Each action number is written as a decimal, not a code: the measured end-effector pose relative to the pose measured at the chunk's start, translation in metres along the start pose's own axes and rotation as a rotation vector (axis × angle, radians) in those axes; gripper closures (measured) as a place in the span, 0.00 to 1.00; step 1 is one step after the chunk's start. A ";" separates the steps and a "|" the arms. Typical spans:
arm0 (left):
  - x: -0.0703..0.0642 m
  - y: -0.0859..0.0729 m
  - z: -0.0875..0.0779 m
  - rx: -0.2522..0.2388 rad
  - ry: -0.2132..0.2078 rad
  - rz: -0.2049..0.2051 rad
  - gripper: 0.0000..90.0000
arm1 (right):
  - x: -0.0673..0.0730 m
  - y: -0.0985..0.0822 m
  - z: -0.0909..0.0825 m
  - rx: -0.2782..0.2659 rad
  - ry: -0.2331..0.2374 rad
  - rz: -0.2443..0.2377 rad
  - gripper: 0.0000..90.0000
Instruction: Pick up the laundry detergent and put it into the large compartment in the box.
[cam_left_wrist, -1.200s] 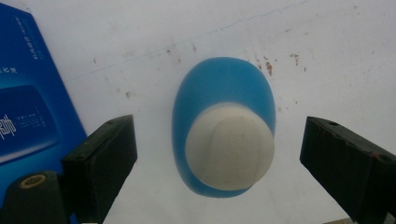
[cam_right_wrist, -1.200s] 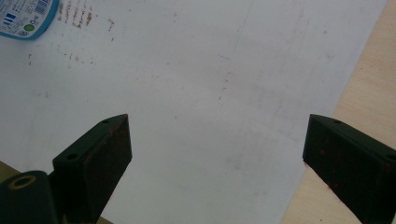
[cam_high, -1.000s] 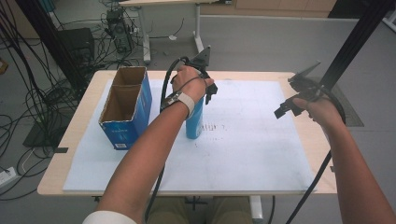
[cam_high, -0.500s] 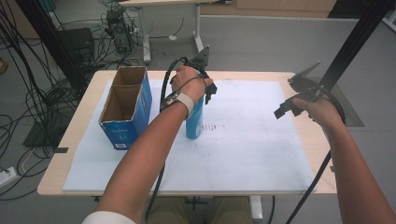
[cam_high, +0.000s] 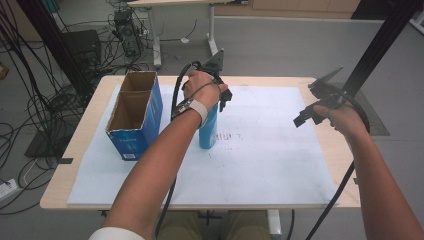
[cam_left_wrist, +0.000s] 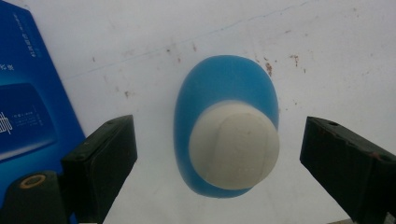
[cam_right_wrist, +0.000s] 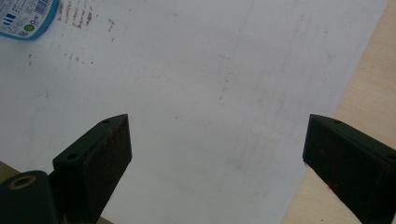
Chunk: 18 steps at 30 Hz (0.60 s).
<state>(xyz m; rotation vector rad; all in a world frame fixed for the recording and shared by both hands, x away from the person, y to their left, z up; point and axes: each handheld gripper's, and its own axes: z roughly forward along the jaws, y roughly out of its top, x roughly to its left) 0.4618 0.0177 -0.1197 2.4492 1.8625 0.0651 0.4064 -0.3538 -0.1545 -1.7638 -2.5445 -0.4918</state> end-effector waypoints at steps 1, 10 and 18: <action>0.000 0.000 0.000 0.000 0.001 0.001 0.13 | 0.000 0.000 0.000 0.002 -0.002 -0.003 0.09; -0.001 0.000 0.000 0.004 0.001 0.005 0.13 | 0.000 0.000 0.001 0.002 0.001 -0.001 0.09; -0.001 0.000 0.000 0.003 0.000 0.004 0.13 | 0.000 0.001 0.001 0.003 0.002 -0.003 0.09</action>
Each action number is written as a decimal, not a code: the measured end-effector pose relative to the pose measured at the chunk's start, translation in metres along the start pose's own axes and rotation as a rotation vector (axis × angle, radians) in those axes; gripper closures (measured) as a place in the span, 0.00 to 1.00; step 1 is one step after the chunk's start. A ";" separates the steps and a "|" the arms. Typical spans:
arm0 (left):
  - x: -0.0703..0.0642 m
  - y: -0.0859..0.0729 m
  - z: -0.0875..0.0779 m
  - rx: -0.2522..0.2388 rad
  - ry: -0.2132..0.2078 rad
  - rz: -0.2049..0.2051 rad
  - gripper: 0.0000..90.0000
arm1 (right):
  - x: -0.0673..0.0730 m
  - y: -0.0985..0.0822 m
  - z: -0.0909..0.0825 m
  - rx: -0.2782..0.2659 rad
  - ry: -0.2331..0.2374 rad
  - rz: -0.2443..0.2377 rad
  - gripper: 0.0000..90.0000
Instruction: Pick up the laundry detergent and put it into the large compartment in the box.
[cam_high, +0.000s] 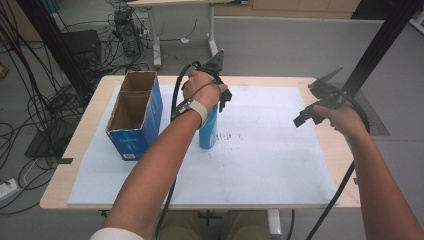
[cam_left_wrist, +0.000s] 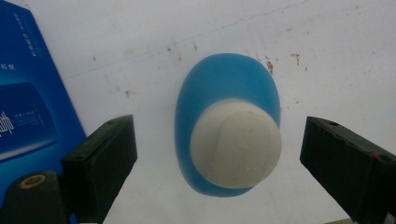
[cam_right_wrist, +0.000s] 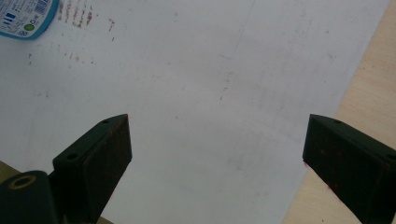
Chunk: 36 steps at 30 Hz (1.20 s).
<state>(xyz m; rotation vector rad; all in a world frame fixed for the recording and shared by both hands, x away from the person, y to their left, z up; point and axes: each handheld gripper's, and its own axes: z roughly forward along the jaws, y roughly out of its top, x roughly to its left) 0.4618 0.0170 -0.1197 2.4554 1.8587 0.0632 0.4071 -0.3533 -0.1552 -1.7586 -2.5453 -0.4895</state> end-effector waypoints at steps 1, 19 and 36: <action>0.000 0.000 0.000 -0.002 -0.001 0.002 0.13 | 0.000 0.000 0.000 -0.001 -0.002 0.000 0.09; -0.001 -0.002 0.001 -0.012 -0.005 -0.007 0.12 | 0.000 -0.001 0.001 0.000 -0.005 0.002 0.09; -0.003 -0.003 0.002 -0.015 0.002 -0.014 0.12 | -0.001 -0.001 0.002 0.001 -0.005 0.007 0.09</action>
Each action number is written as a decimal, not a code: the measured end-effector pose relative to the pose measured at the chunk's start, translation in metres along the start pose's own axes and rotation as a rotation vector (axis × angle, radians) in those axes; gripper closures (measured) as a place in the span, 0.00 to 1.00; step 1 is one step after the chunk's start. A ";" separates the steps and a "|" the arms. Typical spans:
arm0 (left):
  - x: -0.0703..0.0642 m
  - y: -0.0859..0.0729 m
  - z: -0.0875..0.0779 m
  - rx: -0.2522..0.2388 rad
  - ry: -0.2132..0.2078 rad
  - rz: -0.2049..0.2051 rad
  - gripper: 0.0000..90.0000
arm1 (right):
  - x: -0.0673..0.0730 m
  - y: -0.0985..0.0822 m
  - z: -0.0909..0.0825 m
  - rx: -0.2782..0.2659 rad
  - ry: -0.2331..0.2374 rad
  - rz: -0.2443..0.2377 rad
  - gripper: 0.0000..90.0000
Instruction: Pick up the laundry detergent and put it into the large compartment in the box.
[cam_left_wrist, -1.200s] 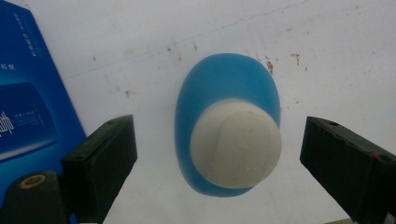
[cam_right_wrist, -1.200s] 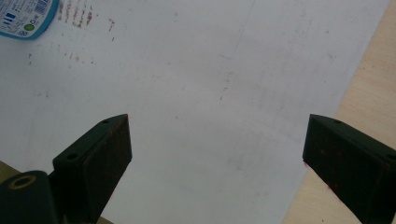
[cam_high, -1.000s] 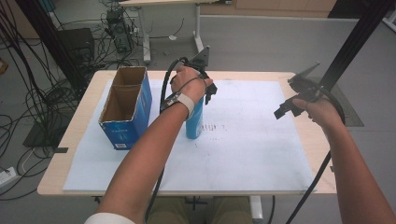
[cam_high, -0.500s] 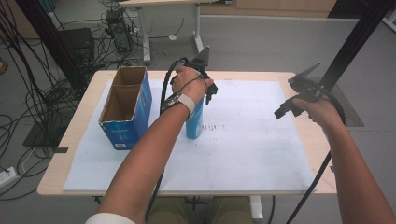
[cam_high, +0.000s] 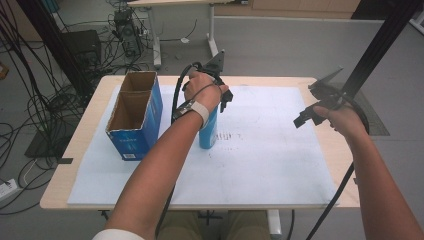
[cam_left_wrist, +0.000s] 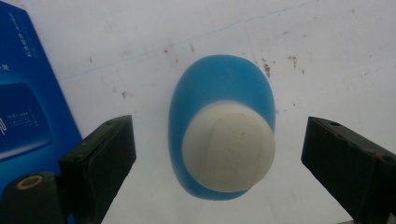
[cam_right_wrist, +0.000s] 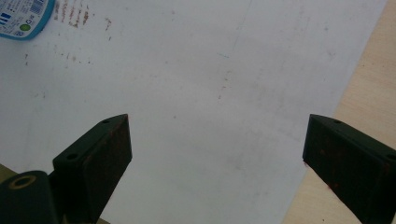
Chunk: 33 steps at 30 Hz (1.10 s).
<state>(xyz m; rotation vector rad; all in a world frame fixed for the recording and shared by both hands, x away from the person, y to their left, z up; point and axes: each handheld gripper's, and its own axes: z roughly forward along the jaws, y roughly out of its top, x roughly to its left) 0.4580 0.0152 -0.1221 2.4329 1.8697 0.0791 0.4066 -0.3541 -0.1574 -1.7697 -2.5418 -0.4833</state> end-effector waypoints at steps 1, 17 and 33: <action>0.001 0.001 0.000 0.005 -0.005 0.007 0.12 | 0.000 0.000 0.000 0.001 0.001 0.003 0.09; 0.002 0.000 0.000 0.002 -0.010 0.005 0.12 | 0.000 0.001 0.001 0.000 -0.001 0.006 0.09; 0.003 0.000 0.002 0.003 -0.012 0.009 0.12 | 0.001 0.002 0.000 0.003 -0.006 0.002 0.09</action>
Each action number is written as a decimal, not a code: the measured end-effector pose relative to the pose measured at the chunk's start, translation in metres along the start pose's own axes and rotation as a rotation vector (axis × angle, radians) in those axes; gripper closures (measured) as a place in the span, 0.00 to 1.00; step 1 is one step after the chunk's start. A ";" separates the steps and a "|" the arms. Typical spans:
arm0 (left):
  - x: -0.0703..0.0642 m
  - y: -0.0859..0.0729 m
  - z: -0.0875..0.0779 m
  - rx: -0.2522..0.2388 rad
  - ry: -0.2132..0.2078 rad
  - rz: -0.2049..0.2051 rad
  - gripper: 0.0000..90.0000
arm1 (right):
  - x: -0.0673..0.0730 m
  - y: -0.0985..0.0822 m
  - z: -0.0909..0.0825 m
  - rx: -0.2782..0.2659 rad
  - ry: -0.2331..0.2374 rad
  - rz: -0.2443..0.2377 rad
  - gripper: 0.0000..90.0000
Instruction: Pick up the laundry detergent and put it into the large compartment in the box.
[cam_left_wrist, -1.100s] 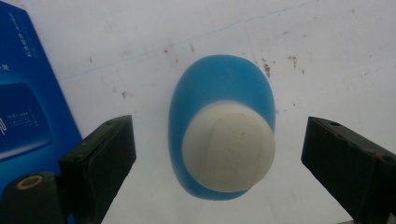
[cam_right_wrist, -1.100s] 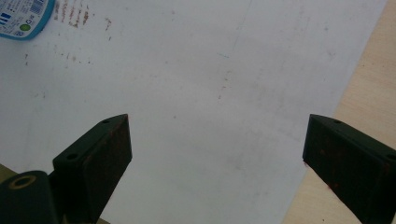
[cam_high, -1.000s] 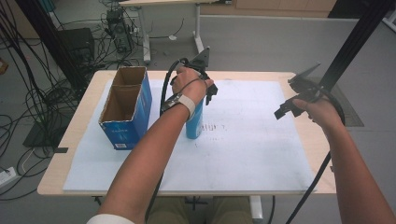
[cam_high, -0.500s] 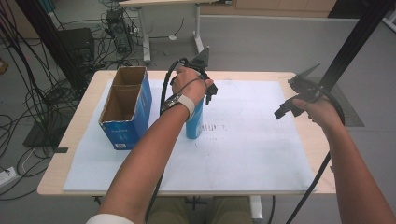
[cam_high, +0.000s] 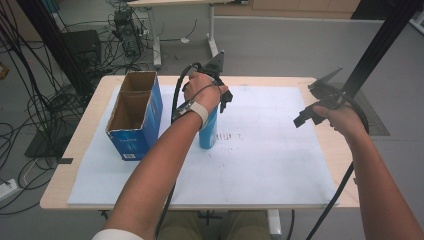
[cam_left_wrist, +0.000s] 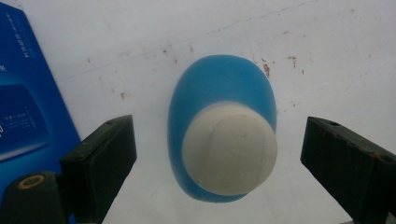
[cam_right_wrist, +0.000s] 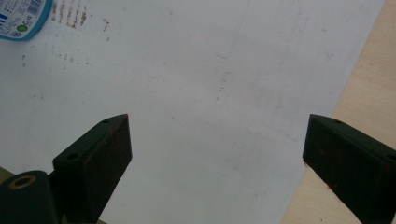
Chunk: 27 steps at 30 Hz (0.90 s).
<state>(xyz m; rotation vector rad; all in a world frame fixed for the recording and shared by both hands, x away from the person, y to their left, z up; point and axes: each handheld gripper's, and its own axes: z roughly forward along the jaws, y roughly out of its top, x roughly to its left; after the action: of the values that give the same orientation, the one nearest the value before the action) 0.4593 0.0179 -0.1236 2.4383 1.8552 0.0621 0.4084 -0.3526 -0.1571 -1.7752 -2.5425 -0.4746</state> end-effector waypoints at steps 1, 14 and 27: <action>0.000 0.000 0.000 -0.001 -0.001 0.000 0.12 | 0.000 0.000 0.000 0.000 0.001 -0.001 0.09; -0.002 0.001 0.001 0.001 0.000 0.006 0.12 | -0.001 0.000 0.000 0.001 0.001 0.001 0.09; -0.003 0.001 0.002 -0.004 -0.001 0.007 0.12 | -0.001 0.000 0.001 0.000 0.005 0.000 0.09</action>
<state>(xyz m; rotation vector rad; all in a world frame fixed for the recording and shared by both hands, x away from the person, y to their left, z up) 0.4594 0.0152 -0.1251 2.4418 1.8441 0.0649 0.4089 -0.3530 -0.1580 -1.7721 -2.5393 -0.4783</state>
